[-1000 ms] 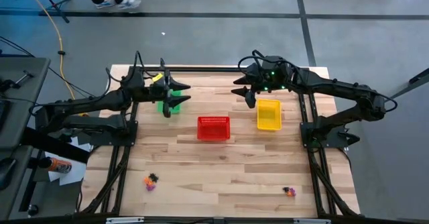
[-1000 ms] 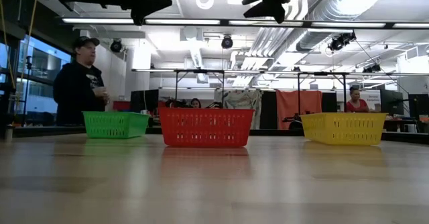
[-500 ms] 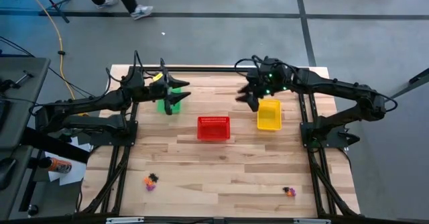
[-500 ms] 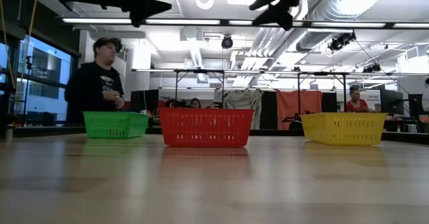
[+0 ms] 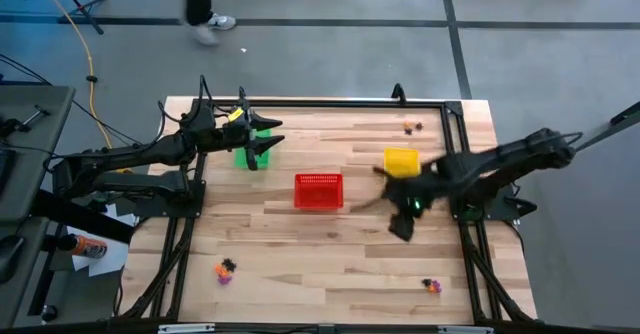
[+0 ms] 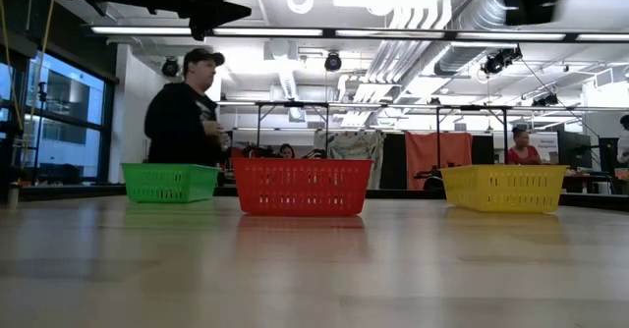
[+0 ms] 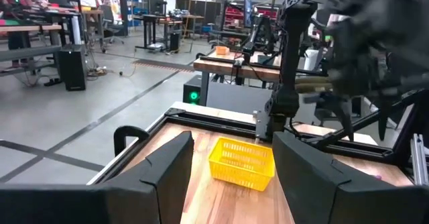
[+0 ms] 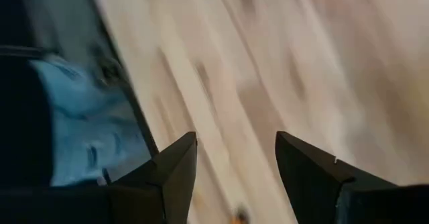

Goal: Sort Halloween decoration
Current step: Put the purple skeleton toy into the green bin

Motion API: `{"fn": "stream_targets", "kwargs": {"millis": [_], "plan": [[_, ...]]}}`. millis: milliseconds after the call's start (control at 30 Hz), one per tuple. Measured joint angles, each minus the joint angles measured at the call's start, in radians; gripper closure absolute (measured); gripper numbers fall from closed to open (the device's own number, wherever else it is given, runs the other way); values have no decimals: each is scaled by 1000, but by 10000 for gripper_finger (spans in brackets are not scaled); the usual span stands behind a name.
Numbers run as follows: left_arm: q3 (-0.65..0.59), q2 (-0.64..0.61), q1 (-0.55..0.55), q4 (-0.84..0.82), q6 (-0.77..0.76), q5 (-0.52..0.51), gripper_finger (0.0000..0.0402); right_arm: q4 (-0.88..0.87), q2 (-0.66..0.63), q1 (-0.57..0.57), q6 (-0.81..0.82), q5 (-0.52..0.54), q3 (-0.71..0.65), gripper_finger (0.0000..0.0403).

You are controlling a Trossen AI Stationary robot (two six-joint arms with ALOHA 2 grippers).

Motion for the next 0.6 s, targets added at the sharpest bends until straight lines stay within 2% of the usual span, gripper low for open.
{"fn": "stream_targets", "kwargs": {"millis": [133,300,433,600], "plan": [[0,0,1,0,1,0,206,-116,72,169,251,-10,0,205],[0,0,1,0,1,0,206,-73,201,316,465,-135,0,205],[0,0,1,0,0,0,206,-20,326,397,541,-245,0,205],[0,0,1,0,1,0,206,57,461,484,536,-343,0,206]]}}
